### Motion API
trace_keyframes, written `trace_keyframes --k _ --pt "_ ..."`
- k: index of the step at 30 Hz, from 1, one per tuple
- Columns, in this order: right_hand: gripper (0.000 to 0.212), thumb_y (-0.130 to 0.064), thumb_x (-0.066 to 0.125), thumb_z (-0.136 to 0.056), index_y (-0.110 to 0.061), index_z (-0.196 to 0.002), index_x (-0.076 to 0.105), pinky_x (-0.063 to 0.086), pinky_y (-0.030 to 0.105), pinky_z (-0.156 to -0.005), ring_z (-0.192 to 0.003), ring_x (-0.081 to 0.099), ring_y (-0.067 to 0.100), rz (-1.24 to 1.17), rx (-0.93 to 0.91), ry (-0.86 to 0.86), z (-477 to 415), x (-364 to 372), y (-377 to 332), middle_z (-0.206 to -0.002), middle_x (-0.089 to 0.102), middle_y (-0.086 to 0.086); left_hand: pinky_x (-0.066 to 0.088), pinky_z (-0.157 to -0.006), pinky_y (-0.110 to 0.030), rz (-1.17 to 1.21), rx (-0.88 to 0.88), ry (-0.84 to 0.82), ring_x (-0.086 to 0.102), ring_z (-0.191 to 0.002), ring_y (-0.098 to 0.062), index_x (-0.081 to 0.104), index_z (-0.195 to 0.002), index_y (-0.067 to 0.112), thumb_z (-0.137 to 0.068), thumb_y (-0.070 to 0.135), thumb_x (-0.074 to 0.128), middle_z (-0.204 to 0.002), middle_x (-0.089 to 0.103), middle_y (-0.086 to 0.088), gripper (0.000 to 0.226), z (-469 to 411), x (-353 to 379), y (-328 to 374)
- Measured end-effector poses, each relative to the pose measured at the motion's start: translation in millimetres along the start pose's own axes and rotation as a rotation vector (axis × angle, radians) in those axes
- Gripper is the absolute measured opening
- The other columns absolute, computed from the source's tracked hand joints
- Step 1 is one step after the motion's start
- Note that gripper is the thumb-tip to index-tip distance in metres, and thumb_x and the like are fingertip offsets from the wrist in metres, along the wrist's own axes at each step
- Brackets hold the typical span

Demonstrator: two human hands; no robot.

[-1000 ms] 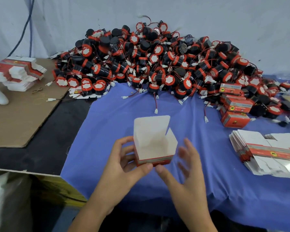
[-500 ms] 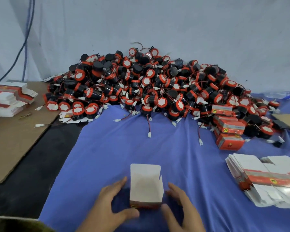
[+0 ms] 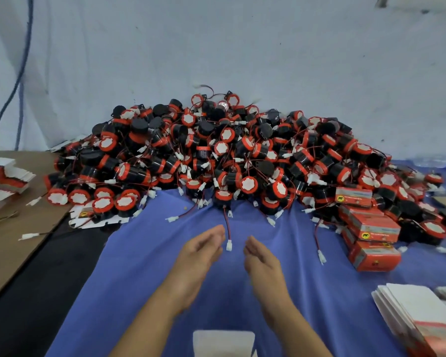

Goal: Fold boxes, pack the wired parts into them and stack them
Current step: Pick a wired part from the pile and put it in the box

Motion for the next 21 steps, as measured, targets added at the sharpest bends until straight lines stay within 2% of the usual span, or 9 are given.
trace_keyframes --k 3,5,7,8,10,12,16,19,21 --pt "0.048 -0.002 0.041 -0.1 -0.015 -0.145 0.049 0.039 0.034 -0.115 -0.13 0.048 0.007 0.079 -0.002 -0.041 -61 29 -12 -0.15 0.049 -0.003 0.041 -0.113 -0.03 -0.151 0.034 0.099 0.051 -0.132 -0.006 0.053 -0.143 0.018 -0.106 0.013 0.047 -0.147 0.053 0.007 0.038 -62 3 -2" --pt "0.056 -0.004 0.042 -0.1 -0.019 -0.154 0.039 0.046 0.032 -0.104 -0.133 0.05 0.015 0.143 -0.005 -0.042 -100 45 -20 -0.153 0.046 -0.001 0.044 -0.101 -0.013 -0.238 0.064 0.151 0.054 -0.121 0.006 0.041 -0.151 0.015 -0.107 0.009 0.041 -0.143 0.05 0.008 0.045 -104 1 -2" --pt "0.059 -0.009 0.045 -0.098 -0.03 -0.152 0.04 0.053 0.033 -0.086 -0.117 0.062 0.019 0.252 -0.047 -0.018 -132 54 -28 -0.136 0.061 -0.004 0.042 -0.088 -0.005 -0.303 0.08 0.197 0.057 -0.111 0.009 0.037 -0.154 0.015 -0.107 0.006 0.038 -0.138 0.05 0.008 0.048 -142 -3 -3" --pt "0.058 -0.011 0.046 -0.095 -0.035 -0.148 0.044 0.055 0.039 -0.085 -0.104 0.065 0.019 0.305 -0.083 -0.003 -146 57 -30 -0.117 0.067 -0.008 0.041 -0.093 -0.01 -0.314 0.084 0.213 0.056 -0.122 -0.002 0.038 -0.153 0.015 -0.106 0.005 0.037 -0.144 0.05 0.004 0.048 -158 -7 -4" --pt "0.054 -0.014 0.049 -0.091 -0.038 -0.139 0.046 0.049 0.05 -0.099 -0.098 0.064 0.024 0.443 -0.173 0.028 -169 63 -29 -0.099 0.068 -0.009 0.043 -0.102 -0.021 -0.296 0.086 0.227 0.05 -0.135 -0.017 0.048 -0.146 0.017 -0.106 0.003 0.037 -0.146 0.053 -0.002 0.044 -183 -16 -13" --pt "0.054 -0.02 0.052 -0.092 -0.041 -0.141 0.042 0.038 0.051 -0.112 -0.111 0.061 0.027 0.549 -0.237 0.087 -183 64 -22 -0.112 0.07 -0.006 0.047 -0.104 -0.027 -0.227 0.091 0.22 0.053 -0.131 -0.015 0.052 -0.142 0.021 -0.107 0.007 0.041 -0.142 0.058 0.001 0.04 -196 -26 -28" --pt "0.06 -0.022 0.057 -0.093 -0.044 -0.147 0.039 0.039 0.048 -0.113 -0.124 0.056 0.022 0.425 -0.282 0.129 -186 58 -15 -0.127 0.065 -0.01 0.049 -0.102 -0.033 -0.198 0.09 0.232 0.056 -0.121 -0.013 0.035 -0.154 0.026 -0.102 0.018 0.057 -0.128 0.058 0.009 0.057 -202 -38 -41" --pt "0.061 -0.005 0.051 -0.095 -0.037 -0.146 0.046 0.022 0.046 -0.124 -0.127 0.047 0.0 0.474 -0.374 0.132 -169 49 -24 -0.118 0.062 -0.02 0.049 -0.103 -0.034 -0.311 0.107 0.18 0.058 -0.115 -0.013 0.045 -0.148 0.026 -0.099 0.015 0.063 -0.127 0.058 0.0 0.054 -184 -31 -28" --pt "0.058 0.002 0.048 -0.096 -0.035 -0.14 0.054 0.029 0.034 -0.121 -0.117 0.038 -0.022 0.465 -0.459 0.11 -148 43 -35 -0.114 0.054 -0.033 0.052 -0.099 -0.032 -0.371 0.15 0.169 0.059 -0.112 -0.011 0.055 -0.136 0.025 -0.094 0.011 0.069 -0.129 0.057 -0.003 0.046 -162 -28 -17"
Point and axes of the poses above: each hand's wrist, its own z-axis away from the middle knuckle, its own x-axis out of the palm, y = z × x, the point moved 7 cm from there along -z, towards the middle knuckle
